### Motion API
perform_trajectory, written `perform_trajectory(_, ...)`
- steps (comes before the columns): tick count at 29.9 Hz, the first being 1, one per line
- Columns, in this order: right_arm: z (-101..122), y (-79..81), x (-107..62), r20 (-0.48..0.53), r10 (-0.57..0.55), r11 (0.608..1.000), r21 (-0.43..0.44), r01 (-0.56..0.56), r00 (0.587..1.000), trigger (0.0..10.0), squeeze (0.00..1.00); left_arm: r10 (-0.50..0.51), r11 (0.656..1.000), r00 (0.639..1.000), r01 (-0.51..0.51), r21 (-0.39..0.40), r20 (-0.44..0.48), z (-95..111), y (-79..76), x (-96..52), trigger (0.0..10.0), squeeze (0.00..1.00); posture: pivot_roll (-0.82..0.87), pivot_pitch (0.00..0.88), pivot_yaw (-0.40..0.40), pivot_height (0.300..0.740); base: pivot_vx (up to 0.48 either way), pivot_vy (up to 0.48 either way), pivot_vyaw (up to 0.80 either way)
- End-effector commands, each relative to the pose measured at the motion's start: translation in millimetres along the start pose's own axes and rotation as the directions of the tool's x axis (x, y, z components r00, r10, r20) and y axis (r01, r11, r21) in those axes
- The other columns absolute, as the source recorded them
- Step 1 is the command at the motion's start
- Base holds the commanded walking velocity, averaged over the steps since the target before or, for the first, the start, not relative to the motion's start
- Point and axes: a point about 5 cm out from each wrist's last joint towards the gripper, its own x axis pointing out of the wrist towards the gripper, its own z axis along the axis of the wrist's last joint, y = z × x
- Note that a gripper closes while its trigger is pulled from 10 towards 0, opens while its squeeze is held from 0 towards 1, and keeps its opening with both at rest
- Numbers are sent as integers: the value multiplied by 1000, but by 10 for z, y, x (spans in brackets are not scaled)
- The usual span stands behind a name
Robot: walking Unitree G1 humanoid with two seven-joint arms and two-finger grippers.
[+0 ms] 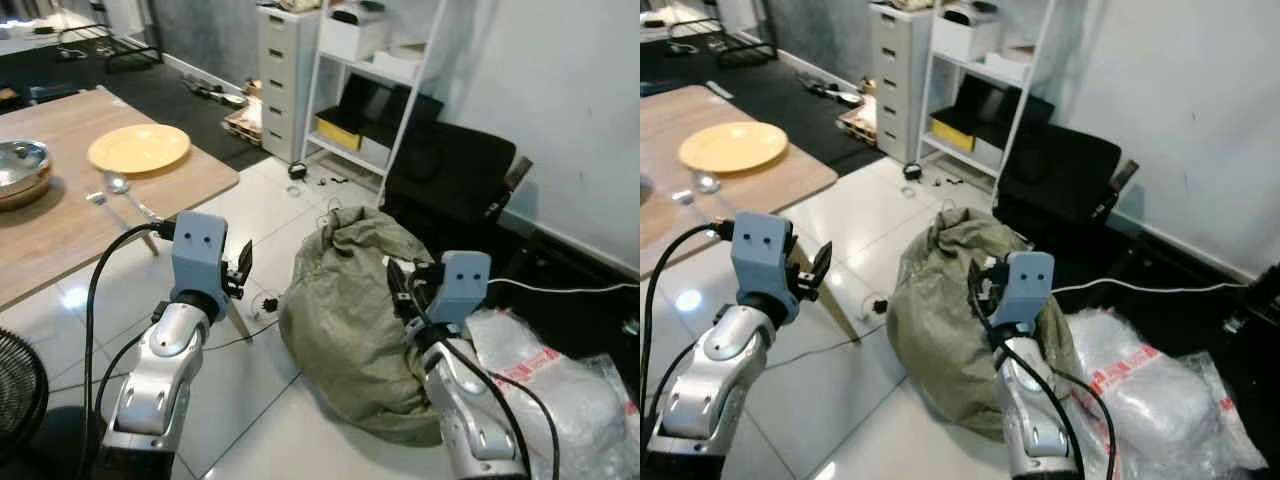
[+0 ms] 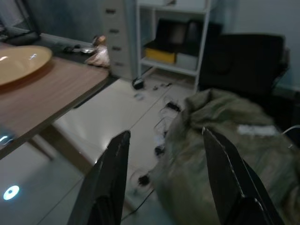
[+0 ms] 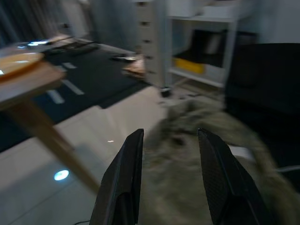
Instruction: Setting the table
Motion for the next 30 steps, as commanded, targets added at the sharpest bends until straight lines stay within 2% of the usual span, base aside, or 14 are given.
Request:
perform_trajectory(1, -12, -23, -16, -7, -10, 1000, 0, 10, 1000, 10000, 0, -14, 1000, 1000, 14, 0, -13, -32, -25, -6, 10000, 0, -23, 0, 34, 740, 0, 0, -800)
perform_trajectory(18, -11, -26, -14, -9, -8, 1000, -3, 8, 1000, 10000, 0, -22, 1000, 1000, 22, 2, -14, -38, -40, 2, 10000, 0, -26, 0, 36, 740, 0, 0, -800)
perform_trajectory(30, -35, -39, -35, -19, -11, 1000, -8, 11, 1000, 10000, 0, -20, 1000, 999, 21, 7, -37, -114, -28, -33, 10000, 0, -25, 0, 34, 740, 0, 0, -800)
